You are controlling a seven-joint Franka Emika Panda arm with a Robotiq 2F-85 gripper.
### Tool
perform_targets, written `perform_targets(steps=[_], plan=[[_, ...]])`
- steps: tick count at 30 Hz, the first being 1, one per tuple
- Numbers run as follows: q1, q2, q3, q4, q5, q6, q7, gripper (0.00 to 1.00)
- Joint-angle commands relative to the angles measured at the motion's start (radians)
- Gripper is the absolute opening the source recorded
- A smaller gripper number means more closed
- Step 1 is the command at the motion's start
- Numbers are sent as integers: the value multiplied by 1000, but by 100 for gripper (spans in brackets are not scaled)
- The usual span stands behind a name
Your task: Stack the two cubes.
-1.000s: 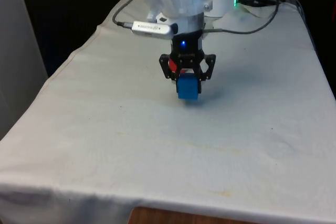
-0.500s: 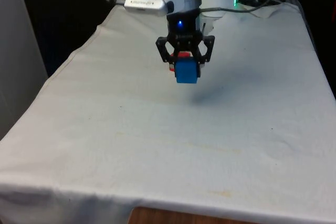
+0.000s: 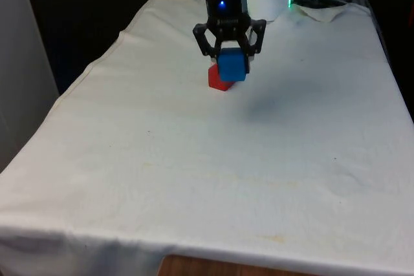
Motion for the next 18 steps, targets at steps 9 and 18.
perform_targets(steps=[9, 18], plan=[[5, -73, -1, -91, -8, 28, -5, 0], [6, -137, 0, -177, -14, 56, -14, 0]])
